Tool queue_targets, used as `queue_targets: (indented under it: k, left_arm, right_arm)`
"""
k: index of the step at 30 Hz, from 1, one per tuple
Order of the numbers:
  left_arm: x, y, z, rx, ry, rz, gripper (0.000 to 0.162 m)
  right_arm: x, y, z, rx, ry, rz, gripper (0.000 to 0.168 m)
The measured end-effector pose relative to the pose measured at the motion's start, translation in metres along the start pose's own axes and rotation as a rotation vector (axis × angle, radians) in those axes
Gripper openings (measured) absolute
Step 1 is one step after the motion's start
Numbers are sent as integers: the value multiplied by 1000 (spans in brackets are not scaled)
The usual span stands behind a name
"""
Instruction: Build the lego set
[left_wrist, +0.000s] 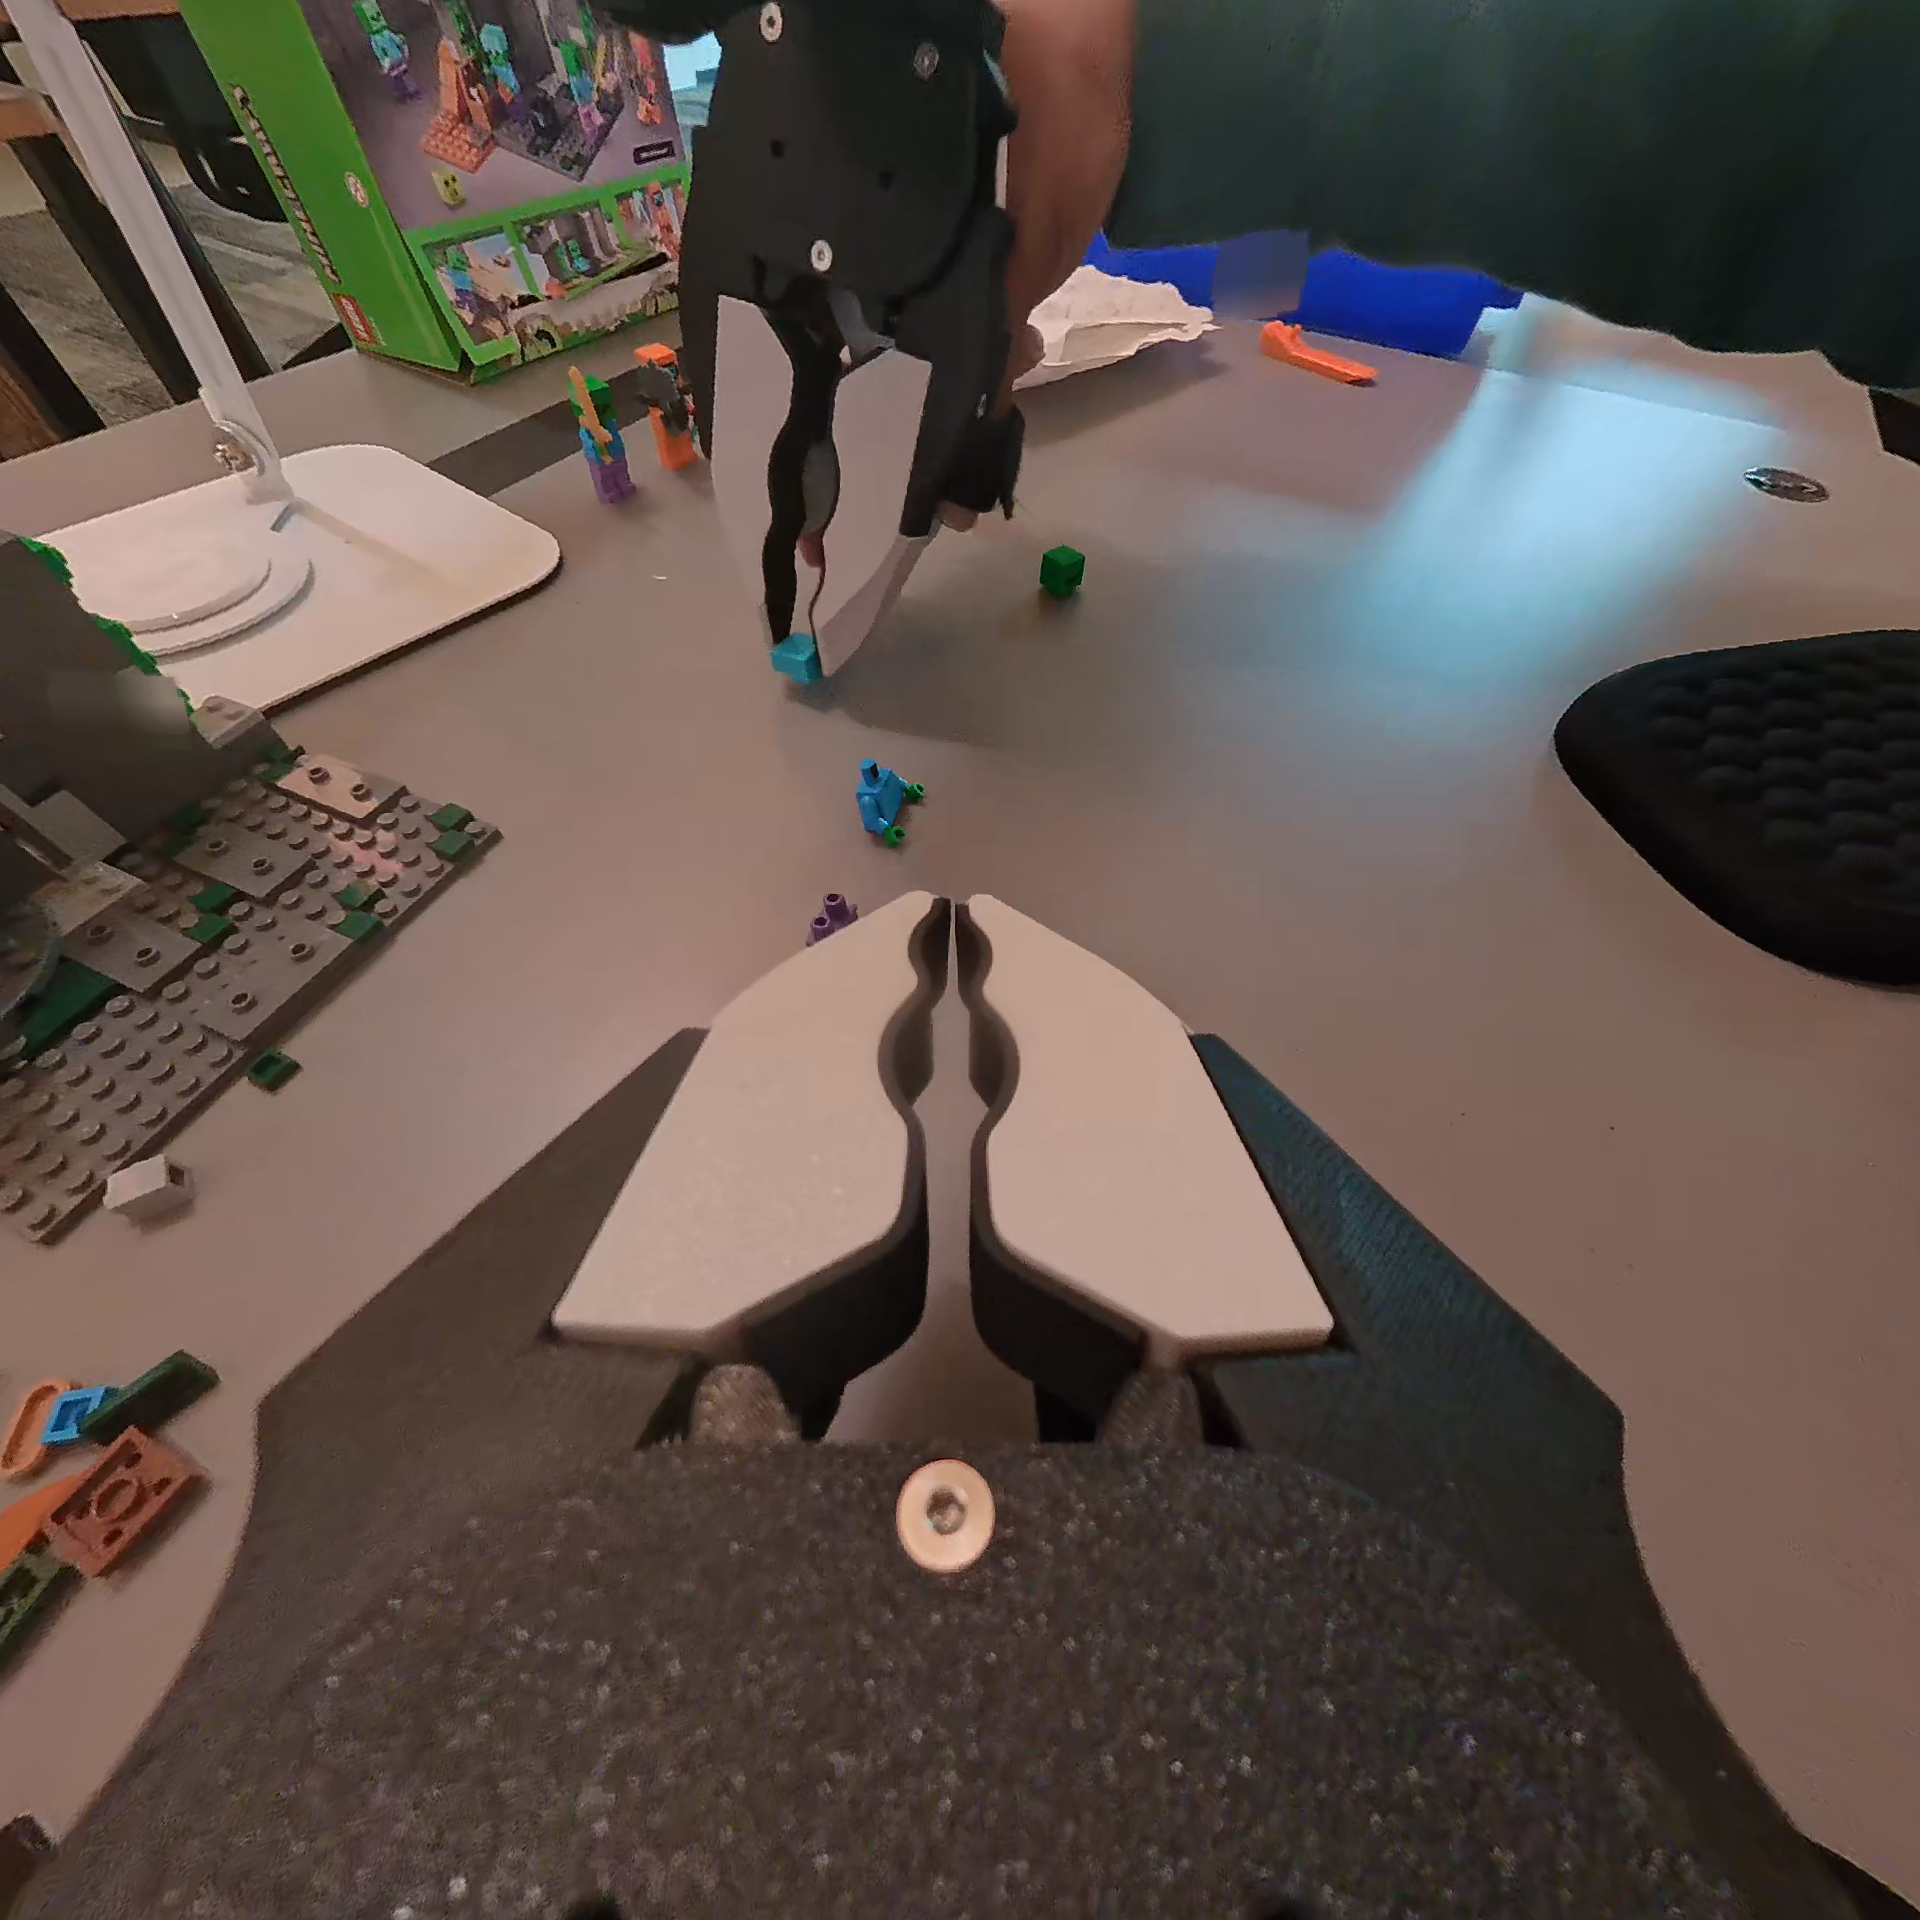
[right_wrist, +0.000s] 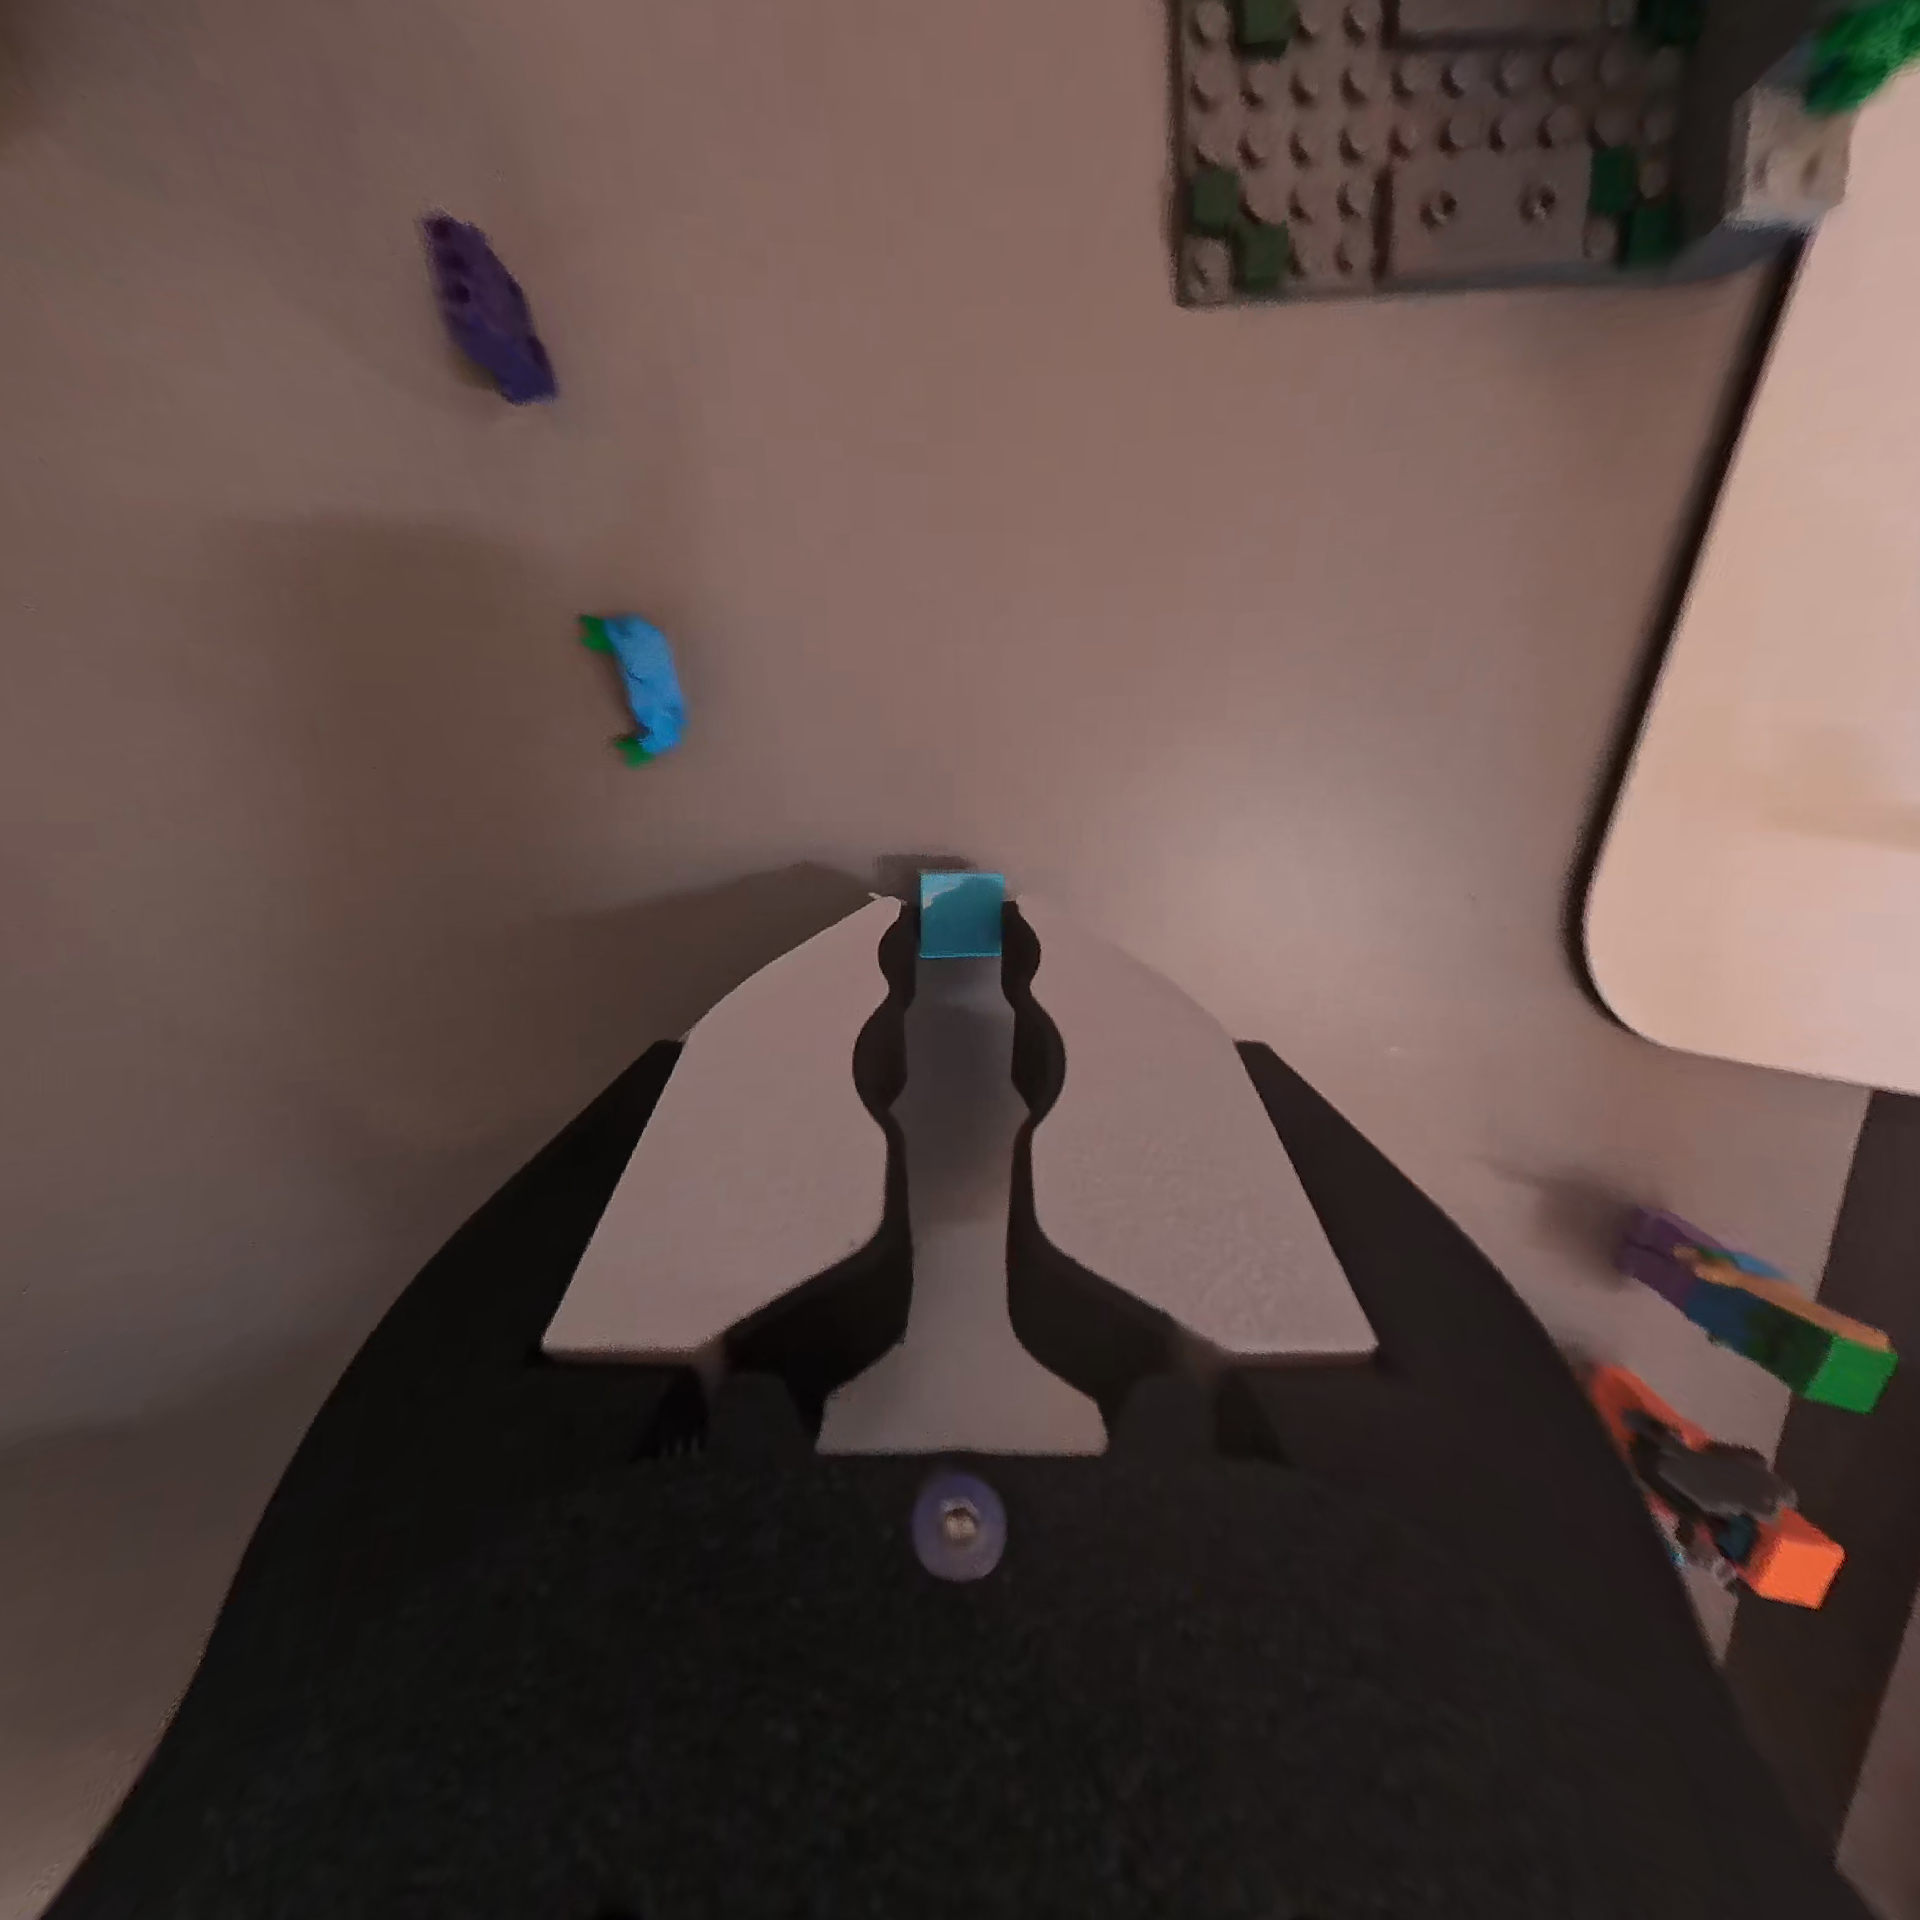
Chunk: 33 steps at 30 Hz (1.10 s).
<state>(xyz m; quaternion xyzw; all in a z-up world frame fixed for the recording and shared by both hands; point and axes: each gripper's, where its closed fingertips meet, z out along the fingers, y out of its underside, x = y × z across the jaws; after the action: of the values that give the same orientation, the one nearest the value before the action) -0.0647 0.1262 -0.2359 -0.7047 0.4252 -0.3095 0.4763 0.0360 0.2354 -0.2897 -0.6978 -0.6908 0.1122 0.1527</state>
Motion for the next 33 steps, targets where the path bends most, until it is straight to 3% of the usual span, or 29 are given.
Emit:
queue_targets:
  k: [10,28,33]
  left_arm:
    - [1,0,1,-3,4,5,1]
    - [3,4,4,-23,5,14,1]
    - [2,4,4,-27,3,15,1]
  right_arm:
    - [-47,-9,4,-62,-63,-127,15]
    - [-27,5,2,-31,7,-52,18]
    - [-24,7,-18,11,35,-20,21]
